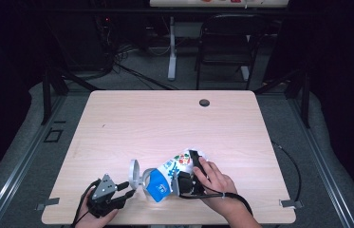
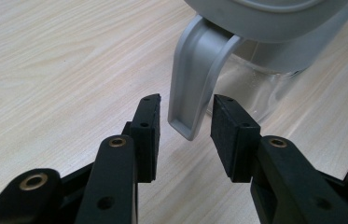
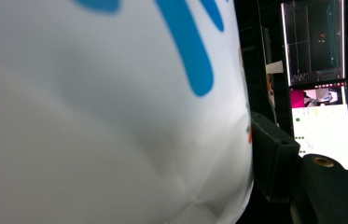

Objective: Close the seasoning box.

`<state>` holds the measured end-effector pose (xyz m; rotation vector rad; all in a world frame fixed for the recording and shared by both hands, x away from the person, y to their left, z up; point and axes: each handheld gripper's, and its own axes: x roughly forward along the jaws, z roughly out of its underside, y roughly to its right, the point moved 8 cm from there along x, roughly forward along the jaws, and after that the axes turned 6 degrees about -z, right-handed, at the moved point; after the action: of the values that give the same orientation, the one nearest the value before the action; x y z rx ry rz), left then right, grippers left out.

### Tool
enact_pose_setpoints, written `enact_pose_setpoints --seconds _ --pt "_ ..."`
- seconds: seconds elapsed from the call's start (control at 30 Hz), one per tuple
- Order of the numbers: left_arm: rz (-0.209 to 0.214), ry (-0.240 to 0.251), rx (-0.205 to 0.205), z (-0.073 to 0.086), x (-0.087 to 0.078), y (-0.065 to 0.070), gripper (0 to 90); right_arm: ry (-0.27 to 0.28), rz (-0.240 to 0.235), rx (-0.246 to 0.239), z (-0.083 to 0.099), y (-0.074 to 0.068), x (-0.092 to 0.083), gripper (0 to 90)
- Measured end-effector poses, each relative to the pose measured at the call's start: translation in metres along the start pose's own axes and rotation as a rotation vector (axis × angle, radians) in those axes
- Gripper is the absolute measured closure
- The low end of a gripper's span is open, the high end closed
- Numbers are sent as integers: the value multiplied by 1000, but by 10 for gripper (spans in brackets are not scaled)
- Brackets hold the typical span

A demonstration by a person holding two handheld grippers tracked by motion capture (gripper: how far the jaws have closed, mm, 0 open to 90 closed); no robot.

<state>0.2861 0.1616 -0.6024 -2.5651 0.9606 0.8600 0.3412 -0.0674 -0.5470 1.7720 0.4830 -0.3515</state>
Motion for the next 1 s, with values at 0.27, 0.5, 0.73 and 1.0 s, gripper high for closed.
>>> enact_pose_setpoints --seconds 0.27,0.5,0.73,1.0 --pt "1 2 0 0 0 1 635 -1 16 -28 -2 2 -1 424" --pt "4 -2 1 0 0 1 635 -8 25 -50 -3 3 -2 425" --pt "2 1 0 0 0 0 635 -8 34 -69 -4 4 -3 426" --pt "2 1 -1 0 0 0 635 -3 42 -81 -5 4 -3 426"
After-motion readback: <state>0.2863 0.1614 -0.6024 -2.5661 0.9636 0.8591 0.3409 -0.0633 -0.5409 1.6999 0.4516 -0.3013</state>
